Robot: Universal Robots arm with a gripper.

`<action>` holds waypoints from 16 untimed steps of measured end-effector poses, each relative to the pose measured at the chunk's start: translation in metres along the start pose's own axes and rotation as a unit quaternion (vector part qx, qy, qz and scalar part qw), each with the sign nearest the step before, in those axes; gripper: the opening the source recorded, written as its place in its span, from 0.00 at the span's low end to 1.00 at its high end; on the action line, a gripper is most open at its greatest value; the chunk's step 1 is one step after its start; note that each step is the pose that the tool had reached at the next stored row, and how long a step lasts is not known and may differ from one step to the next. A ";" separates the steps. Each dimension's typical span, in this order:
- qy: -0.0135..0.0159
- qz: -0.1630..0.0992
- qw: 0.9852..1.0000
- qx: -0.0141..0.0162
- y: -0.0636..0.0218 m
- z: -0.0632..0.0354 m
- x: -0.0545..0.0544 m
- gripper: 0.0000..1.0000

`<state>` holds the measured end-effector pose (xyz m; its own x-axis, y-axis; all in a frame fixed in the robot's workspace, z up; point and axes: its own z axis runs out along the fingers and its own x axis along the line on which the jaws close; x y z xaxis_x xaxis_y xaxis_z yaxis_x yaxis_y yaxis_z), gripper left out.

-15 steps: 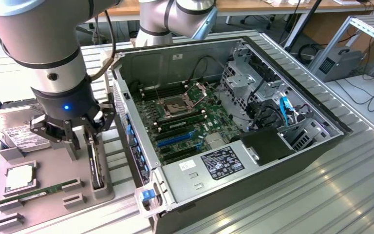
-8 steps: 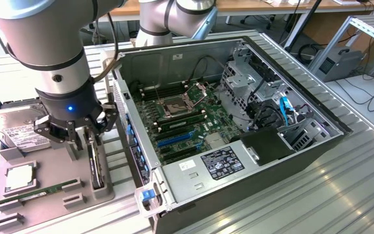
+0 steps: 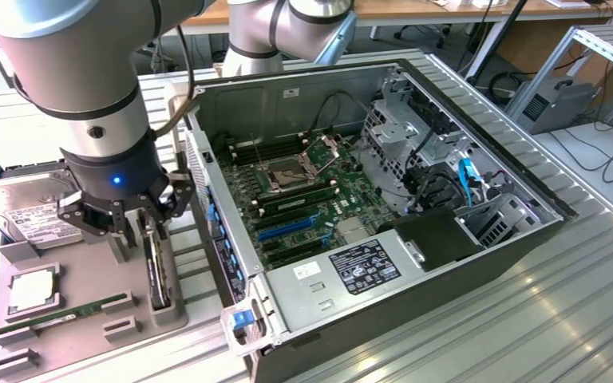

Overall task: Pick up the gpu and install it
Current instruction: 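Pick up the gpu and move the gpu toward the slot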

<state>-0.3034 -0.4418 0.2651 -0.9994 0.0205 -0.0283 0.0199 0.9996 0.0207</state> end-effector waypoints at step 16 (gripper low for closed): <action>0.000 0.000 1.000 0.000 -0.0035 0.0111 0.001 0.42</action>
<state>-0.3038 -0.4451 0.2539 -0.9994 0.0205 -0.0283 0.0199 0.9996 0.0208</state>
